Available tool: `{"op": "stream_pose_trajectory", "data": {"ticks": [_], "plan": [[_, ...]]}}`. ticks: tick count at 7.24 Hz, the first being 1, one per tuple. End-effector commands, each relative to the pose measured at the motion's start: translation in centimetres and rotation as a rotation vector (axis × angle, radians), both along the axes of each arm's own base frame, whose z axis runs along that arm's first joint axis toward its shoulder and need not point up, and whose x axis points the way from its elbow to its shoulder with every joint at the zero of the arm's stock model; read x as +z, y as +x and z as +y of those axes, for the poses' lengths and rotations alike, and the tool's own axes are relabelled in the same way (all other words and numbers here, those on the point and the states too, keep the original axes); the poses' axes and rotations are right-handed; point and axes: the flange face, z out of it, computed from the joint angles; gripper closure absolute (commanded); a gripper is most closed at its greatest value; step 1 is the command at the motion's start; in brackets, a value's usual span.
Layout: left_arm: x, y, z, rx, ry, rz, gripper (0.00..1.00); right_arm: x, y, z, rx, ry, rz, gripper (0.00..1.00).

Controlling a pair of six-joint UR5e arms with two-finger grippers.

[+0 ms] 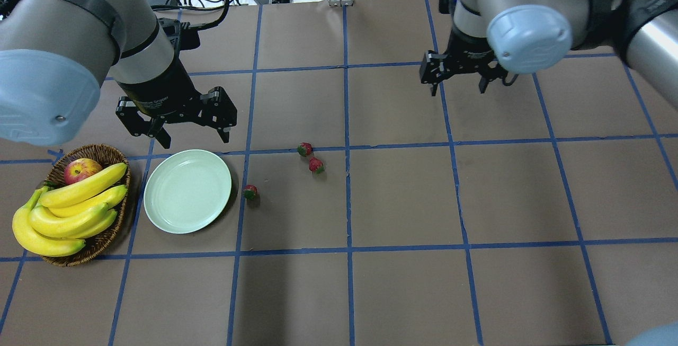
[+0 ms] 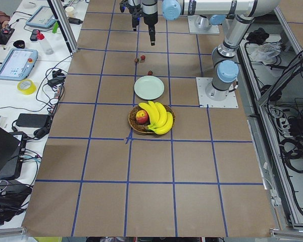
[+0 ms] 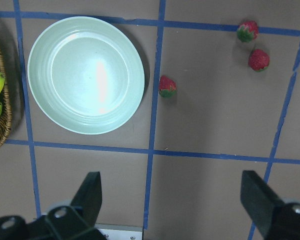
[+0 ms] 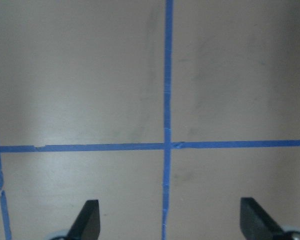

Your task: Collect all strawberries into plate

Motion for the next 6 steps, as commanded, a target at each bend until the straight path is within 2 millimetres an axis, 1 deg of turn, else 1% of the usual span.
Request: {"op": "stream_pose_trajectory", "data": {"ticks": [1,2,3,4,5,6], "plan": [[-0.1,0.0,0.0,0.000,0.002,0.002,0.00,5.3,-3.5,0.7,-0.021,-0.062,-0.012,0.00],[-0.1,0.0,0.0,0.001,0.002,0.002,0.00,9.0,-1.8,1.7,-0.001,-0.093,-0.011,0.00],[-0.1,-0.1,0.0,0.005,0.000,0.005,0.00,12.4,-0.1,2.8,0.010,-0.067,0.002,0.00],[-0.1,-0.1,0.0,-0.002,0.002,0.000,0.00,13.3,1.3,3.5,-0.001,-0.039,-0.001,0.00],[-0.2,-0.1,0.1,-0.003,0.003,0.000,0.00,14.0,1.6,3.7,0.011,-0.051,-0.010,0.00],[-0.3,-0.2,0.1,0.010,0.006,0.000,0.00,15.4,1.8,5.5,0.016,-0.064,-0.011,0.00]]}}
